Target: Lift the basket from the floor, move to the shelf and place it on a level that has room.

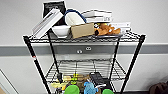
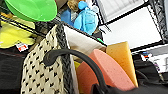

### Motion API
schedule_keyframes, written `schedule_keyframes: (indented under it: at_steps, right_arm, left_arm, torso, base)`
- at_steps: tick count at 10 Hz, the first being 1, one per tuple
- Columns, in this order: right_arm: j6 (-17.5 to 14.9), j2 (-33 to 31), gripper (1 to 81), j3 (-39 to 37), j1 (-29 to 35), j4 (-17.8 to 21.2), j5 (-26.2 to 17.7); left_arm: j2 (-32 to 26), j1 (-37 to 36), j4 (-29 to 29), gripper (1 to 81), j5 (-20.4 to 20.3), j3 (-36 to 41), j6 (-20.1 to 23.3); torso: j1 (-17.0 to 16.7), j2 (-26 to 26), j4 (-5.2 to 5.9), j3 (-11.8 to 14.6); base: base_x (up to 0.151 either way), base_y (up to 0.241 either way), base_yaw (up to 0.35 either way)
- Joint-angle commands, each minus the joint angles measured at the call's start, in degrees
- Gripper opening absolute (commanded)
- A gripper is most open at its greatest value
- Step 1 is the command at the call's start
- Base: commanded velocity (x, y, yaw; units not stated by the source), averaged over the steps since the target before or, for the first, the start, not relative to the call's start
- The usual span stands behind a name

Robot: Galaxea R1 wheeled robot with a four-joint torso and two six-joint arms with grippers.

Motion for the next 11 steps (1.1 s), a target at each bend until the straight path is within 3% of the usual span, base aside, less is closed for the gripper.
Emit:
schedule_keyframes:
  at_steps: [1,11]
  right_arm:
    - [1.02,-4.89,1.0,10.37,9.89,-0.12,0.12]
    - [1.2,-14.91,1.0,25.93,19.47,1.63,-0.14]
  left_arm:
    - [-5.48,-8.47,3.24,1.0,0.8,10.09,-0.19]
    - [-17.17,-18.93,2.62,1.0,0.97,28.82,-0.72]
  torso:
    - [0.0,0.0,0.0,0.0]
    - [0.0,0.0,0.0,0.0]
  base:
    - [0.0,0.0,0.0]
    - [0.0,0.0,0.0]
